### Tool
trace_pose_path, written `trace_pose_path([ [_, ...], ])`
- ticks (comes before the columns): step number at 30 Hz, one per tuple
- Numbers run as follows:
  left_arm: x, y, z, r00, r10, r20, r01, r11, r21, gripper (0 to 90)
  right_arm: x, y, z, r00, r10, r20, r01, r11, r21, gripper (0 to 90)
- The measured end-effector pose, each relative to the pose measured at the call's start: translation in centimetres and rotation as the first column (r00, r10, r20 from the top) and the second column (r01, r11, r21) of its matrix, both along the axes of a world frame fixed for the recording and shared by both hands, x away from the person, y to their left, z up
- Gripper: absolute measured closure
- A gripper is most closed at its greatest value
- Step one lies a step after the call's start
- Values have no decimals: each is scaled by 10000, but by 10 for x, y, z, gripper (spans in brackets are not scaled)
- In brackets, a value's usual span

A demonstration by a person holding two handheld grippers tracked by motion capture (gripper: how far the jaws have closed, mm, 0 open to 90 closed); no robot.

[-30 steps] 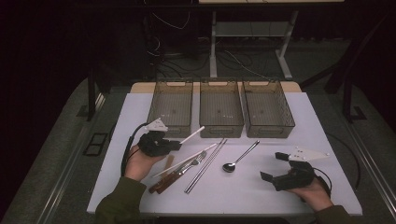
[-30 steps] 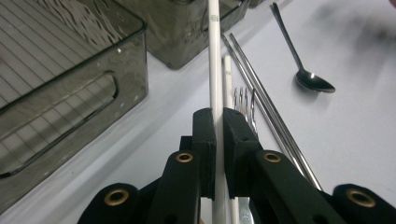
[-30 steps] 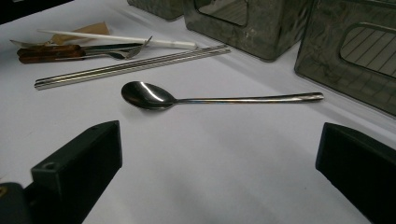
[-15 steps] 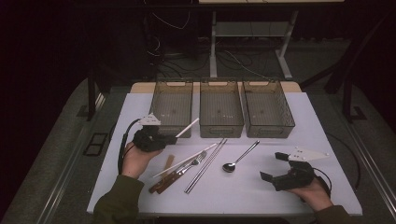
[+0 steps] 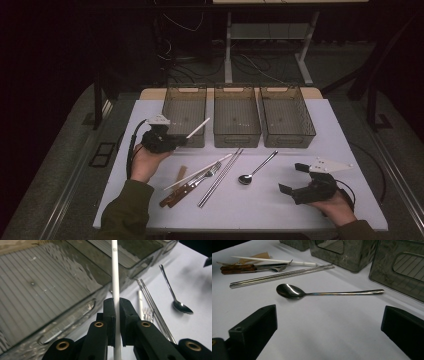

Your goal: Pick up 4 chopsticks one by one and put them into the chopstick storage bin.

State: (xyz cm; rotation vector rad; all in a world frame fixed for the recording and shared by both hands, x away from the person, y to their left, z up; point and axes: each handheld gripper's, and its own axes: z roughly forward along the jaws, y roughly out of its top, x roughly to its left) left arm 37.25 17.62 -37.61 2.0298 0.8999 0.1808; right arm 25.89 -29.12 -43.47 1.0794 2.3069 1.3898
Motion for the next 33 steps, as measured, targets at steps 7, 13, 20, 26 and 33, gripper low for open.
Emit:
trace_pose_path([
  [7,13,1,5,9999,146,-31,-146,9999,-28,841,0,0,0,10000,2,0,-2,10000,10,7],
  [13,25,-1,13,9998,178,28,-178,9998,45,841,0,0,0,10000,-6,-3,6,10000,13,7],
  [20,41,-7,22,9995,282,126,-286,9991,326,841,0,-1,0,10000,-53,39,53,10000,71,7],
  [26,59,-11,26,9988,484,109,-489,9977,474,841,-1,-3,1,9999,-126,55,125,9998,152,8],
  [33,82,-16,29,9968,803,21,-803,9946,659,841,0,-2,1,9998,-176,-2,176,9997,185,7],
])
